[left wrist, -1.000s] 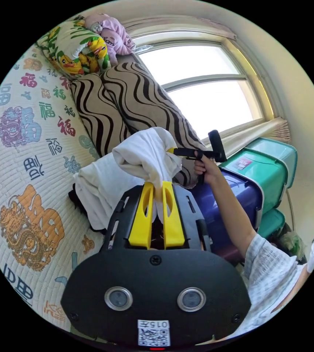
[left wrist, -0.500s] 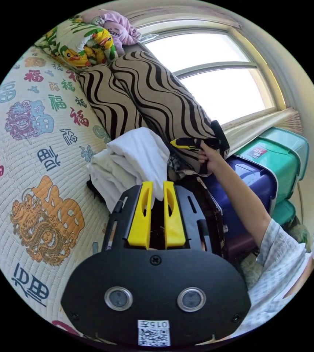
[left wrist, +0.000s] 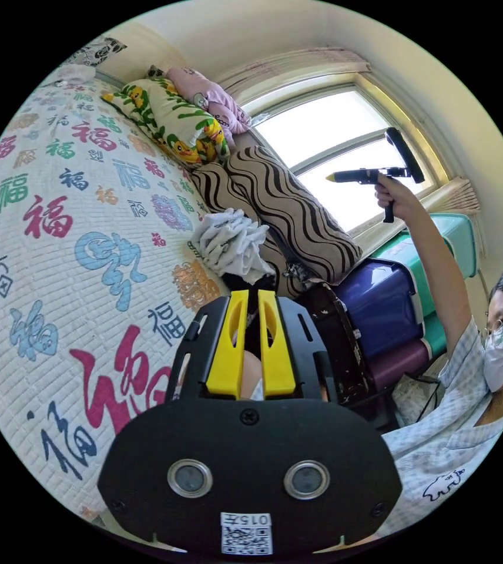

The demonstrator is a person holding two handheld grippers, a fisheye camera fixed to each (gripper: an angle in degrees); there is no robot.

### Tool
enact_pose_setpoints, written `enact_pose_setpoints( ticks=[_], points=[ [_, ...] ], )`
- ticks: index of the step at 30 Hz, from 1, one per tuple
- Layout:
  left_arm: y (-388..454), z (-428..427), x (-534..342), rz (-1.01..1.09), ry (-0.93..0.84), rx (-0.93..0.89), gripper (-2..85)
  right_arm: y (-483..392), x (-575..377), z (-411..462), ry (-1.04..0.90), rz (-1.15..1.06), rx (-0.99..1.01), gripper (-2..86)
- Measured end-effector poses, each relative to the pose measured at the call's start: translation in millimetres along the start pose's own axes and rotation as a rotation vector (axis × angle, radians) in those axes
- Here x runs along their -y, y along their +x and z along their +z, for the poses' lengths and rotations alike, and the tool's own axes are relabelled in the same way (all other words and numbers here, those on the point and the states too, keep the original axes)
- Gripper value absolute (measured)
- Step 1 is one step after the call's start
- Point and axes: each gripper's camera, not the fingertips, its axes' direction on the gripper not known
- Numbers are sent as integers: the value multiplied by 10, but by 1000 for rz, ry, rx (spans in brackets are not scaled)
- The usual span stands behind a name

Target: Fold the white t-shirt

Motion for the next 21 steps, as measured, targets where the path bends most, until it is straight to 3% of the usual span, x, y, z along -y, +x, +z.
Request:
enact_pose_setpoints(
  ticks=[6,11,16,21],
  points=[
    [-109,-716,-424,-38,147,48,14,-609,420,29,21,-90,32,62],
    [-51,-1316,-790,-30,229,194,21,-1218,673,524,82,-227,321,63],
    [54,-2043,-1260,-101,293,603,53,-2121,812,1541,45,-354,695,64],
    [183,-2672,-1689,-249,402,1025,88,-2878,734,2276,-40,-451,906,64]
  ],
)
